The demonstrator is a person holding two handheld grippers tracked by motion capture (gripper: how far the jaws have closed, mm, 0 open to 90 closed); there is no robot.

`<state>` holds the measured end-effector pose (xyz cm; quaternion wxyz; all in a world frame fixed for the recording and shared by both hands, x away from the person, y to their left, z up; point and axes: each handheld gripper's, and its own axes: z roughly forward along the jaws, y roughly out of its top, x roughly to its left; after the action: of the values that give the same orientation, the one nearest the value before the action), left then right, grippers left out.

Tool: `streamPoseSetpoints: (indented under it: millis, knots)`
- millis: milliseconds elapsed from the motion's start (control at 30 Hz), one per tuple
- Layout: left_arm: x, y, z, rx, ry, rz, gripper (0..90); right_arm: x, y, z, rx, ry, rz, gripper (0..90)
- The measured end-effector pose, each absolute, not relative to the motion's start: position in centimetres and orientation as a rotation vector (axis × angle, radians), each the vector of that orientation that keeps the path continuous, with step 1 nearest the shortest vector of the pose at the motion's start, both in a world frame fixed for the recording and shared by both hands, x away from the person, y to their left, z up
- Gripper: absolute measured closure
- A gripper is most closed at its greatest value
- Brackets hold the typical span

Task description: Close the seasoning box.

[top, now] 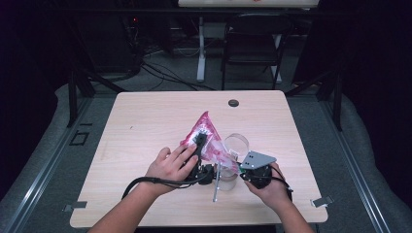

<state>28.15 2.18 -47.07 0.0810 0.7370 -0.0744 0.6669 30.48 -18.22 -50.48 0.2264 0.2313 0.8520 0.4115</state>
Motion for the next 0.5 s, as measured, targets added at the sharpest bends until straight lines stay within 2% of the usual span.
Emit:
streamPoseSetpoints:
  millis: [500]
  knots:
    - [28.13,2.09,-47.03,2.199,-0.228,1.989,73.0,30.52,-18.22,-50.54,0.639,2.358,1.124,90.0]
